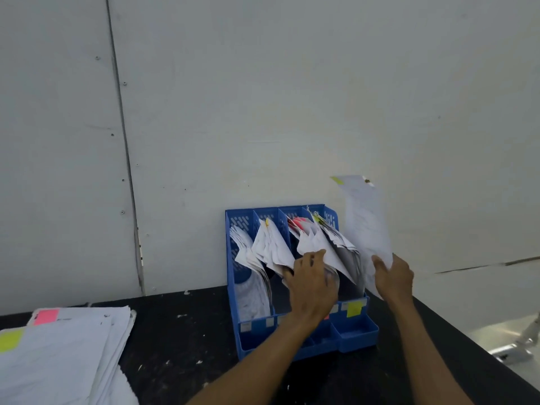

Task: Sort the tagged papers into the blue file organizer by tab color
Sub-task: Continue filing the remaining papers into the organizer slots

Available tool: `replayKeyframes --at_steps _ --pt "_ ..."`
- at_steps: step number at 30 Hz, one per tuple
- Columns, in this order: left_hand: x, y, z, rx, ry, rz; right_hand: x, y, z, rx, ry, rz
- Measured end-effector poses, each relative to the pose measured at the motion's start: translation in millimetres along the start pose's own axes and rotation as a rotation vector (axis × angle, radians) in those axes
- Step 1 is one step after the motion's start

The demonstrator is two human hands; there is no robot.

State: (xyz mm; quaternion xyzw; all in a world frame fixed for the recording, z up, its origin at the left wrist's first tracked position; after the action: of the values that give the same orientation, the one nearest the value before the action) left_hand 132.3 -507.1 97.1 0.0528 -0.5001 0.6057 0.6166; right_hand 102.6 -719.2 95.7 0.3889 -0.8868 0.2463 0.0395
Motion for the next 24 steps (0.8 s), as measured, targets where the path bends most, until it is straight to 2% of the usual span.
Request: replayKeyframes --at_steps 5,10,15,24 --pt "5 3 -9 -0.016 0.012 0.054 -30 -7 9 -0.077 -0.173 -0.126" --pt "9 4 -20 -0.018 0.021 0.056 -58 -1 29 -0.211 -0.157 -0.258" --pt "15 3 -30 -0.014 0.031 0.069 -37 -1 14 -0.171 -0.447 -0.092" --pt "17 6 -30 -0.025 0.073 0.061 -12 0 27 -0.208 -0.601 0.088"
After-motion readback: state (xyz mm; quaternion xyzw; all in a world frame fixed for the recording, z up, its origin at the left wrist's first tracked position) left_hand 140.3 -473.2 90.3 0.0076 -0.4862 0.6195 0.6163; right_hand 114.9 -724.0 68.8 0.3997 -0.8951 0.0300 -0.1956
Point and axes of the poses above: each hand's wrist, its own y-axis away from the middle knuckle, its own x-axis out of the back of the hand, z = x × y, the point moved 10 cm from there along -y, towards the middle knuckle, and after that the axes turned 5 degrees about -z, right-handed, at the moved point
